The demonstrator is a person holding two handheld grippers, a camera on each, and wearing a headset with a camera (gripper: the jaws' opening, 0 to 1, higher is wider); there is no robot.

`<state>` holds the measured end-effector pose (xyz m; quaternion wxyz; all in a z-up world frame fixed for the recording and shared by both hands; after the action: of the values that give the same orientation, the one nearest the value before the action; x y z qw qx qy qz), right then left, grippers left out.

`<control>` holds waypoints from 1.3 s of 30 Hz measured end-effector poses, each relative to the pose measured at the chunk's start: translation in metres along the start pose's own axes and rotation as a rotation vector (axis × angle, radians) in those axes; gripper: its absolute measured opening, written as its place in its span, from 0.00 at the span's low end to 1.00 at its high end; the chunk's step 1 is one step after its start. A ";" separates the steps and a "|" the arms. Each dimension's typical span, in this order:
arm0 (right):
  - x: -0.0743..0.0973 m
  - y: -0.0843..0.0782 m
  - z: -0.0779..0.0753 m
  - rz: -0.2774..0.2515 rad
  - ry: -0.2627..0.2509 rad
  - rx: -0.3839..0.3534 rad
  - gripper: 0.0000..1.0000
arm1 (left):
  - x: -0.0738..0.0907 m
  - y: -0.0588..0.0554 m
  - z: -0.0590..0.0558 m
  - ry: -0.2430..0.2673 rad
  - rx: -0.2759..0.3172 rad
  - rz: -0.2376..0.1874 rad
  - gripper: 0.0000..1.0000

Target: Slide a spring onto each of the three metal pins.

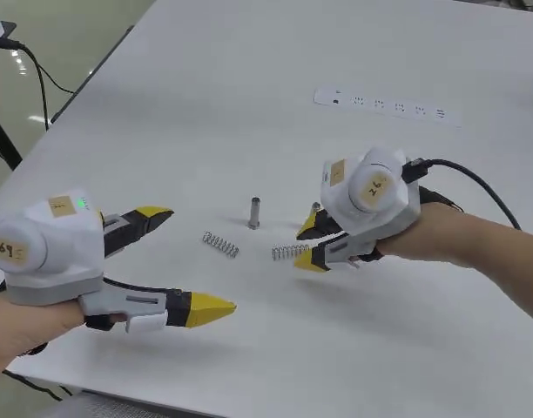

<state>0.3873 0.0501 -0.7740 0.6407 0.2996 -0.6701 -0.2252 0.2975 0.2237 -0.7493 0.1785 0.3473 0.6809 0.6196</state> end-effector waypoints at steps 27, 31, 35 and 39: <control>-0.014 -0.015 -0.011 0.021 -0.042 -0.108 0.15 | 0.003 -0.005 0.000 0.002 0.008 0.013 0.96; -0.016 -0.016 -0.010 0.023 -0.039 -0.106 0.14 | 0.003 -0.006 0.000 0.001 0.010 0.015 0.95; -0.017 -0.018 -0.009 0.033 -0.030 -0.097 0.12 | 0.003 -0.007 0.000 0.002 0.011 0.016 0.95; -0.018 -0.022 -0.008 0.043 -0.030 -0.099 0.12 | 0.003 -0.007 0.000 0.001 0.009 0.018 0.95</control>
<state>0.3974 0.0473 -0.8012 0.6494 0.2499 -0.6739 -0.2485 0.2932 0.2258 -0.7555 0.1711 0.3538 0.6805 0.6184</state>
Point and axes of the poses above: the centre of the closed fingertips' face, and the gripper's own axes: x roughly backward along the fingers, z roughly to its left, y roughly out of its top, the point moved 7 cm from there along x, roughly backward along the fingers, and after that the axes turned 10 degrees about -z, right-handed, at the moved point
